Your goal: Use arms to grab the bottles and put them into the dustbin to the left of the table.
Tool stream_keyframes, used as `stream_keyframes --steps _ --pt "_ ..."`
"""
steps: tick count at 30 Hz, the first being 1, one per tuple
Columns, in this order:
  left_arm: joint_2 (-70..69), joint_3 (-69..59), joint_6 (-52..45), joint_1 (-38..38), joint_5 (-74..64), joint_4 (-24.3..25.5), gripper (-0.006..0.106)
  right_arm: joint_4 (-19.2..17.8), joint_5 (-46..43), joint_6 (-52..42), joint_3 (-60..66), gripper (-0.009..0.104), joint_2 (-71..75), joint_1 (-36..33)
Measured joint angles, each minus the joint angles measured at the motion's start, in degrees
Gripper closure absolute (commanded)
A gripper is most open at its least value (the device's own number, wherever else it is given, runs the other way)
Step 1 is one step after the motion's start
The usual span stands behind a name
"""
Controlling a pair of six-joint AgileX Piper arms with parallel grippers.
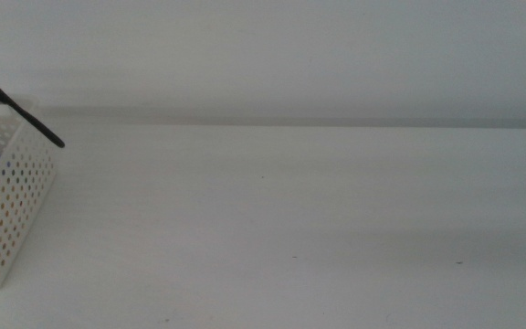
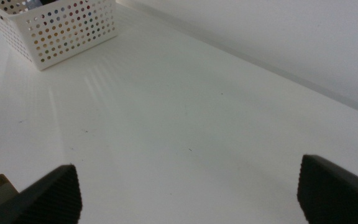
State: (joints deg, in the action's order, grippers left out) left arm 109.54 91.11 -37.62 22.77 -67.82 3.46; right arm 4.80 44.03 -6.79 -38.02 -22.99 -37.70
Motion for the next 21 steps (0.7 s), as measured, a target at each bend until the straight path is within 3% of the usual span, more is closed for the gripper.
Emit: stream_keyframes --steps 5,10,14,18,21 --pt "-11.7 0.1 7.7 -3.7 -1.0 2.8 0.007 0.0 0.0 0.0 0.0 0.003 0.0 0.0" --pt "-27.1 -4.6 14.0 -9.5 -1.2 -5.9 0.007 0.0 0.0 0.0 0.0 0.003 0.0 0.0" --pt "-40.3 -12.3 11.9 -16.8 -1.3 -14.6 0.007 0.0 0.0 0.0 0.0 0.003 0.0 0.0" --pt "-51.3 -19.9 11.8 -25.2 0.8 -15.9 0.007 0.0 0.0 0.0 0.0 0.003 0.0 0.0" --pt "-60.1 -26.0 15.1 -32.7 6.2 -13.4 0.007 0.0 0.0 0.0 0.0 0.003 0.0 0.0"
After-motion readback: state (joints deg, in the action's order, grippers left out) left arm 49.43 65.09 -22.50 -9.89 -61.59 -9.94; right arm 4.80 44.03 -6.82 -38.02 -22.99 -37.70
